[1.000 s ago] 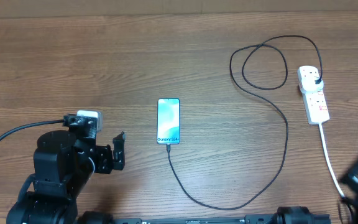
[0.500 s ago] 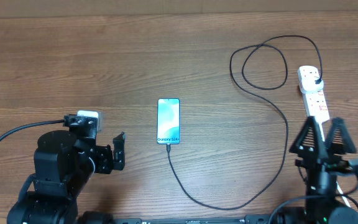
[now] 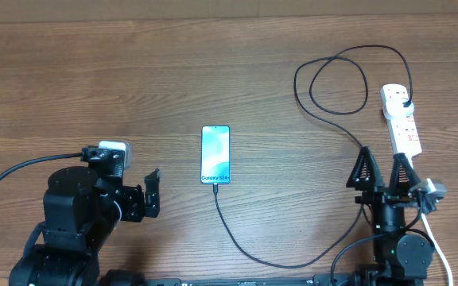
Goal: Plug charger to phone and switch on socket
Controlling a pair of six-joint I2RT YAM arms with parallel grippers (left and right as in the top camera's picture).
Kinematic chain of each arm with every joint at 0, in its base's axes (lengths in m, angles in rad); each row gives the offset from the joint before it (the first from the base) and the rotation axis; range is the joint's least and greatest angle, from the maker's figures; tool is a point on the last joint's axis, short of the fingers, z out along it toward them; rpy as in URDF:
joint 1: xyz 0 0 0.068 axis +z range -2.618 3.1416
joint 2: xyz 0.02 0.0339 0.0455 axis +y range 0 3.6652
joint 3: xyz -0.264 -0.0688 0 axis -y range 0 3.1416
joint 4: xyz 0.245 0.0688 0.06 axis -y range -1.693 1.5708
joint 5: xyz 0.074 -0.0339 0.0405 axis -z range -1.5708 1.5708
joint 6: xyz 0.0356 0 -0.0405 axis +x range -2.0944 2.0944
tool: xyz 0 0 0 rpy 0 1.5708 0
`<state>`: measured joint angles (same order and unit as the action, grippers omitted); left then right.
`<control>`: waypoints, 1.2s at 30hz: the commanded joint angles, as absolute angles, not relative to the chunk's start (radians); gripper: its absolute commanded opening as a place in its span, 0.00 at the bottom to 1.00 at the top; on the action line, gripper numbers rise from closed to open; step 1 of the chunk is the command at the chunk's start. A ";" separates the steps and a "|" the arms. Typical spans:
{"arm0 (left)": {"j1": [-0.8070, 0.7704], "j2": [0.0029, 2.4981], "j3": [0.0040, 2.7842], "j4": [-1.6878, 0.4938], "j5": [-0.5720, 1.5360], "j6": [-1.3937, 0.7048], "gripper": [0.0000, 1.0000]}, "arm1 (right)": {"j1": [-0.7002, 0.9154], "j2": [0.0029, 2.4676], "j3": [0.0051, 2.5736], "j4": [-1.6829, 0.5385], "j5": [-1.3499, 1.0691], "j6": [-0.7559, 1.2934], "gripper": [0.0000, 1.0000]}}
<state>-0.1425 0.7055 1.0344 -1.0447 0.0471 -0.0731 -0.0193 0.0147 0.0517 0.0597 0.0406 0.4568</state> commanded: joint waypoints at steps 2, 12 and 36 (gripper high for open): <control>-0.144 0.707 1.034 -1.043 0.033 -0.083 1.00 | -0.022 0.003 0.016 0.066 0.043 0.436 1.00; -0.144 0.707 1.034 -1.043 0.033 -0.083 1.00 | -0.022 0.003 0.008 -0.079 0.050 0.437 1.00; -0.144 0.707 1.034 -1.043 0.034 -0.083 1.00 | -0.024 0.003 0.008 -0.084 0.002 0.120 1.00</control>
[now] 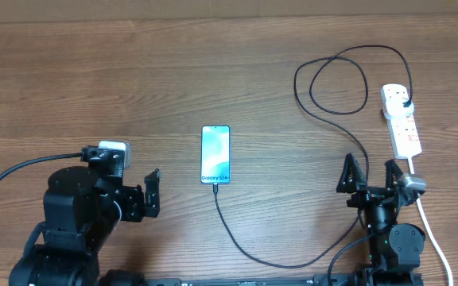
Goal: Plug charger to phone and switch on socket
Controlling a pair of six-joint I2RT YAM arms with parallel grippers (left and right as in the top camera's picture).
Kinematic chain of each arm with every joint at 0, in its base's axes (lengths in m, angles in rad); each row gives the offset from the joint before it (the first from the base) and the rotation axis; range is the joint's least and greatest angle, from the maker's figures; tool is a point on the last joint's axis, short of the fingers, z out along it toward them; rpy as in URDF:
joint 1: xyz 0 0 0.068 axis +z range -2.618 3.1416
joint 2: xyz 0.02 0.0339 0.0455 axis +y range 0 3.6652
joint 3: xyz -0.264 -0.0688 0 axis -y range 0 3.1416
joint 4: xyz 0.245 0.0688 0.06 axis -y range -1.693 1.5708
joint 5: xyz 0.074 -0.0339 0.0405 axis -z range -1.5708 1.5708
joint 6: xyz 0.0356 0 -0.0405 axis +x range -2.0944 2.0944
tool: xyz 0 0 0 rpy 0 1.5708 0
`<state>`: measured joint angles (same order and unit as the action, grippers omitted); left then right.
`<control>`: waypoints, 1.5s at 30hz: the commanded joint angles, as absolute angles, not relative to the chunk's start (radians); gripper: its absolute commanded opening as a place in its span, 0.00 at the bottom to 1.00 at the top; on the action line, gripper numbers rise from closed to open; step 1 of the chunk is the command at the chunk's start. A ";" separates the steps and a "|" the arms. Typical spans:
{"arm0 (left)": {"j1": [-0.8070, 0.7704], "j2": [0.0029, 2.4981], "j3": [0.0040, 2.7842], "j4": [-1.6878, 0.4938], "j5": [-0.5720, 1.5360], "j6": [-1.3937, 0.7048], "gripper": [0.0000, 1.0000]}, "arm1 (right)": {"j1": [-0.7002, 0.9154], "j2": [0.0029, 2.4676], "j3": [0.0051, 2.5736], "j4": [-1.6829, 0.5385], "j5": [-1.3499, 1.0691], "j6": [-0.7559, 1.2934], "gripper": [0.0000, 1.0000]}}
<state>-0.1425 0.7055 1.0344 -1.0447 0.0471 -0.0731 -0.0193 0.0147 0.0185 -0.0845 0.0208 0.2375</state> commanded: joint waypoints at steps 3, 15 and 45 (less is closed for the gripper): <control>-0.144 0.707 1.034 -1.043 0.033 -0.083 1.00 | -0.026 0.003 0.008 -0.084 0.004 0.119 1.00; -0.144 0.707 1.034 -1.043 0.034 -0.083 1.00 | -0.024 0.003 0.008 -0.084 0.005 0.123 1.00; -0.150 0.503 0.823 -1.044 0.052 -0.086 1.00 | -0.024 0.003 0.008 -0.084 0.005 0.123 1.00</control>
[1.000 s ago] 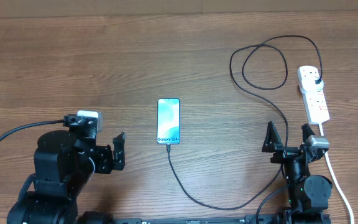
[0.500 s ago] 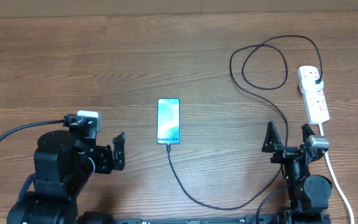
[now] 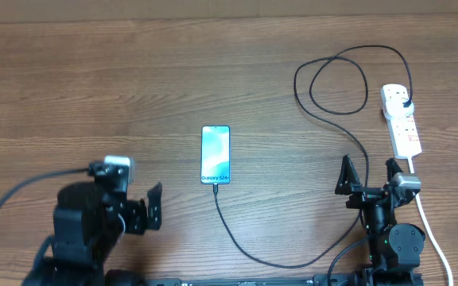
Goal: Plug charger to phone and switch on socket
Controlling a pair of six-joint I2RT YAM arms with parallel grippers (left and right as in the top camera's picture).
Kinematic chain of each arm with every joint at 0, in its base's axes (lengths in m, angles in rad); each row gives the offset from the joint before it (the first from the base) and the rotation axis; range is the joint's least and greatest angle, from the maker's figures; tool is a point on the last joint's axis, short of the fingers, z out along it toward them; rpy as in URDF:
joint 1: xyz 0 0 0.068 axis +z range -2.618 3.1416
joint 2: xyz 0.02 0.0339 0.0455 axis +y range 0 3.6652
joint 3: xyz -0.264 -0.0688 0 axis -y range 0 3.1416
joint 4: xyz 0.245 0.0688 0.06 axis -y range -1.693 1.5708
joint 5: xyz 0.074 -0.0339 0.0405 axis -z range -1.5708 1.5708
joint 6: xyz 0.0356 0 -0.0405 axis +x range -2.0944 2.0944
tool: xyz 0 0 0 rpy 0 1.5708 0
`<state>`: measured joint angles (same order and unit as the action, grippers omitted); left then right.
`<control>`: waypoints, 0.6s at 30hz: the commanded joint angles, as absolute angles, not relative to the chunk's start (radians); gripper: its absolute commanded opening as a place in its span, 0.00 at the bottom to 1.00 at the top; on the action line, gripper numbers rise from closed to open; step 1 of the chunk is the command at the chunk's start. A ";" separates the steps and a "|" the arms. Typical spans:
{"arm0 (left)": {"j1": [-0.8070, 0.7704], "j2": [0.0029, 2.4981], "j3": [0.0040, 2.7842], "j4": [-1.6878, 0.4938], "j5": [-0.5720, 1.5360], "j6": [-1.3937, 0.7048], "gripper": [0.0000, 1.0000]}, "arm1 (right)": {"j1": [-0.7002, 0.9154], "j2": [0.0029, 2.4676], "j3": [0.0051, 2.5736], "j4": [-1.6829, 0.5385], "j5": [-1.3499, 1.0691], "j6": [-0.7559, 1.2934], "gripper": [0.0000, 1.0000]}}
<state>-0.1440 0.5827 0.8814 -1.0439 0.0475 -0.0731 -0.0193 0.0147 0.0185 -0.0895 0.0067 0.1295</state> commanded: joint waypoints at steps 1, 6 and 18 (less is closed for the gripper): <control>-0.150 0.469 0.799 -1.037 0.063 -0.088 1.00 | -0.024 0.003 0.008 -0.084 0.005 0.123 1.00; -0.148 0.278 0.654 -0.868 0.112 -0.091 1.00 | -0.024 0.003 0.008 -0.084 0.005 0.123 1.00; -0.142 0.011 0.237 -0.351 0.104 -0.048 0.99 | -0.024 0.003 0.008 -0.084 0.005 0.123 1.00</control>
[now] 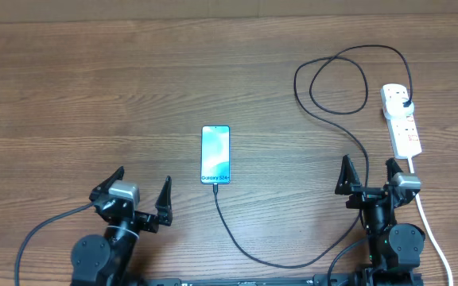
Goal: Plug charger to phone and switch on socket
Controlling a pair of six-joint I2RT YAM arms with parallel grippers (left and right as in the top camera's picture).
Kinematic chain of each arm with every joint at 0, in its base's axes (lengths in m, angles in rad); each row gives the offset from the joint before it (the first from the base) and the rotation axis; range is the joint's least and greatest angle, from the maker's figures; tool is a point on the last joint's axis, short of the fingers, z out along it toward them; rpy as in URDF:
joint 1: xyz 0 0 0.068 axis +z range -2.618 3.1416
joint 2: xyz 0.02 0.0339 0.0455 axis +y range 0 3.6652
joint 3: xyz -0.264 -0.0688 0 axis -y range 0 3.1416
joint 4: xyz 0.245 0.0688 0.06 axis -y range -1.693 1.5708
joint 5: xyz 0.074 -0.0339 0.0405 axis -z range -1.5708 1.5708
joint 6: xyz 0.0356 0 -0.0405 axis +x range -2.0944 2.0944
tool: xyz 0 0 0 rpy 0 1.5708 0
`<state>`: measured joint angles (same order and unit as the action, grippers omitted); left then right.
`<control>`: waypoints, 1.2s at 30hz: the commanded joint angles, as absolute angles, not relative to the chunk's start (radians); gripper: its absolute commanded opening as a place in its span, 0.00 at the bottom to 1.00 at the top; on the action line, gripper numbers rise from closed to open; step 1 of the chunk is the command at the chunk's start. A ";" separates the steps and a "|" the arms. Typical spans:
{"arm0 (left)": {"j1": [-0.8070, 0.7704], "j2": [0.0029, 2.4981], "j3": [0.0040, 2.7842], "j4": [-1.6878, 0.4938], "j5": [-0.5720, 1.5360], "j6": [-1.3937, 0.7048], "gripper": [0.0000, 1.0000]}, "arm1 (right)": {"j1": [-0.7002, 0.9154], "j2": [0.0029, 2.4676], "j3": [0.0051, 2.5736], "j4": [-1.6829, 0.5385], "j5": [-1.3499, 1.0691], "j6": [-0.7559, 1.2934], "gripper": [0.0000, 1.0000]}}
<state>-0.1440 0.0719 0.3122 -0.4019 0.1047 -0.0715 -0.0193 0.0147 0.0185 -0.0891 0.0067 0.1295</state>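
A phone (215,154) lies screen-up and lit in the middle of the table, with the black charger cable (249,253) running into its near end. The cable loops right and back to a plug in the white power strip (401,121) at the far right. My left gripper (141,187) stands open near the front edge, left of the phone, with nothing between its fingers. My right gripper (367,173) is open too, near the front right, just short of the strip's near end. The strip's switch state cannot be read.
The strip's white lead (432,230) runs down the right side past my right arm. The black cable's coil (332,79) lies at the back right. The wooden table (94,79) is bare to the left and behind the phone.
My left arm has drawn back toward the front edge and turned, so its open fingers point up the table. The right arm, phone and cable are unchanged.
The cable sat in the phone at every moment. First my right gripper stood open by the strip's near end, then slightly lower and to the left, where it stays. My left arm stayed raised at the left until it dropped back low by now.
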 commanded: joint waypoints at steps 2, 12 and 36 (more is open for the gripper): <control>-0.142 0.005 0.203 -0.311 0.096 -0.048 1.00 | -0.024 0.003 0.008 -0.084 0.005 0.123 1.00; -0.142 0.003 0.053 -0.142 0.092 0.017 1.00 | -0.024 0.003 0.008 -0.084 0.005 0.123 1.00; -0.145 0.003 0.004 -0.071 0.070 0.022 1.00 | -0.024 0.003 0.008 -0.084 0.005 0.123 1.00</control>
<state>-0.1440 0.0154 0.0170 -0.0746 0.0776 0.0032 -0.0193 0.0147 0.0185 -0.0898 0.0067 0.1299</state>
